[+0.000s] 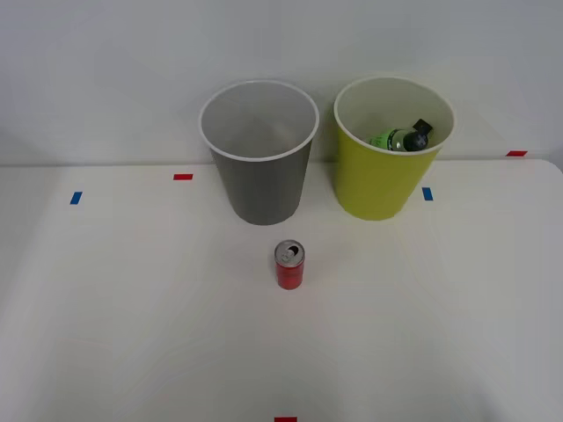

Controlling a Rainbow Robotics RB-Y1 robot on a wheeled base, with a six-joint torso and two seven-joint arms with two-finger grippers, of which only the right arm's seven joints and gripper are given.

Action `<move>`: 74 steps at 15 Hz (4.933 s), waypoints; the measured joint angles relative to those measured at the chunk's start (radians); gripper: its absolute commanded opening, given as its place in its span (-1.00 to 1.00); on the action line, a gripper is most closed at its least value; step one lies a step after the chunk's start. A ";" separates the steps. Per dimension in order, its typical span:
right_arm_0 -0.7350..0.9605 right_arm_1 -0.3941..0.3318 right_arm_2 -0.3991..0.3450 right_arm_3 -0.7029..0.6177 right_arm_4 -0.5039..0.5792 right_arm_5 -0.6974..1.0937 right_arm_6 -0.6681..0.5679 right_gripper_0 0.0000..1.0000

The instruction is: Put cans in the gray bin, plastic bottles in the light green bin

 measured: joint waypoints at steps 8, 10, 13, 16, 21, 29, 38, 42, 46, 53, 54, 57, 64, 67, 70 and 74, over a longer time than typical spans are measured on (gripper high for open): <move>0.000 0.000 0.000 0.000 0.000 0.000 0.000 1.00; 0.000 0.000 0.000 0.000 0.000 0.000 0.000 1.00; 0.000 0.000 0.000 0.000 0.000 0.000 0.000 1.00; 0.000 0.000 0.000 0.000 0.000 0.000 0.000 1.00; 0.000 0.000 0.000 0.000 0.000 0.000 0.000 1.00; 0.000 0.000 0.000 0.000 0.000 0.000 0.000 1.00; 0.000 0.000 0.000 0.000 0.000 0.000 0.000 1.00; 0.000 0.000 0.000 0.000 0.000 0.000 0.000 1.00; -0.029 -0.014 0.020 0.031 -0.012 0.012 0.004 1.00; -0.048 -0.084 0.062 0.035 -0.073 -0.016 0.074 1.00; -0.061 -0.088 0.067 0.035 -0.071 -0.021 0.083 1.00; -0.107 -0.106 0.096 0.035 -0.069 -0.023 0.104 1.00; -0.328 -0.164 0.195 0.132 -0.105 -0.005 0.112 1.00; -0.468 -0.162 0.255 0.169 -0.098 0.076 0.122 1.00; -0.589 -0.149 0.302 0.170 -0.088 0.220 0.137 1.00; -0.739 -0.094 0.377 0.172 -0.085 0.441 0.171 1.00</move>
